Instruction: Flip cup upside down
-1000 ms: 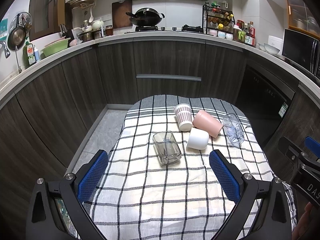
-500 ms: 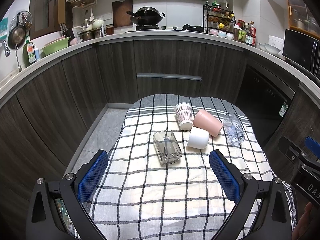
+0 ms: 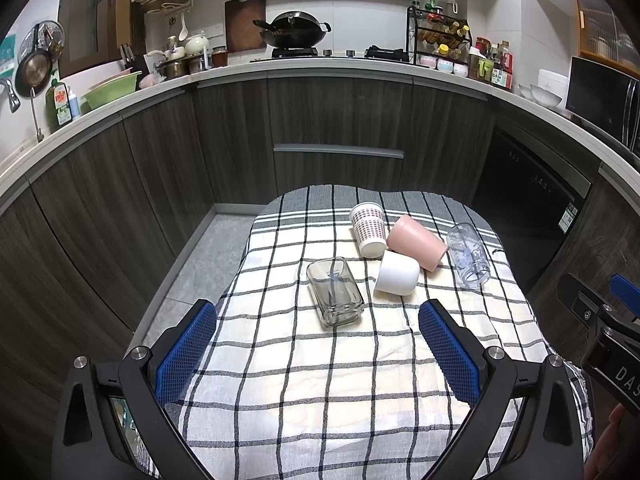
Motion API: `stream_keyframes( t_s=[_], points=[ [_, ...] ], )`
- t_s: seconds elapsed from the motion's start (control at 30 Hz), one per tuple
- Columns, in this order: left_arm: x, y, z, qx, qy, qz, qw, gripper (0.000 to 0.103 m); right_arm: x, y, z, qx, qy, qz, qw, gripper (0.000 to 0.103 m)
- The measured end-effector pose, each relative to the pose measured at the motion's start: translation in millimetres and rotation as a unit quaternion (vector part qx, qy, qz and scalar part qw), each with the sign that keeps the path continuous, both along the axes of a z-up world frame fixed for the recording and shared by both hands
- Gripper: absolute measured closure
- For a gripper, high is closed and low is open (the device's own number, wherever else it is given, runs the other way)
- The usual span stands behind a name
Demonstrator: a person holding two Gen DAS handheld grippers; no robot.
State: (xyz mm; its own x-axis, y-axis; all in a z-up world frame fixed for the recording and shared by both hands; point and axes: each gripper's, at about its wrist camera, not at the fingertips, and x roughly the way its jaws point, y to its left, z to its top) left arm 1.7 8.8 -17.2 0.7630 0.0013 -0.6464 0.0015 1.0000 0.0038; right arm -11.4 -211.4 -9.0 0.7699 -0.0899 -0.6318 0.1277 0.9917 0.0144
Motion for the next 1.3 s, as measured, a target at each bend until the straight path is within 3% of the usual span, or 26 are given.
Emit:
stream_keyframes(
  t_s=[0.8,1.07,1.3],
  points=[
    [19.4,-4.9,-9.7,0.002,0.016,0.019,0.9997,0.0,23.0,-5.5,-7.9,0.001,0.02,0.006,1.0,0.012],
    [49.4,-6.4,-19.6,0.004,0.027,0.059,0.9979,0.0,68.9,-6.9,-10.2,-0.015,0.036,0.042,0.998,0.012],
    [85.8,-14.7,-30.2,-0.01,0.035,0.103,0.994,0.0,136.2,-13.2,-32.3,-0.013,0.1,0.097,0.99,0.012]
  ],
)
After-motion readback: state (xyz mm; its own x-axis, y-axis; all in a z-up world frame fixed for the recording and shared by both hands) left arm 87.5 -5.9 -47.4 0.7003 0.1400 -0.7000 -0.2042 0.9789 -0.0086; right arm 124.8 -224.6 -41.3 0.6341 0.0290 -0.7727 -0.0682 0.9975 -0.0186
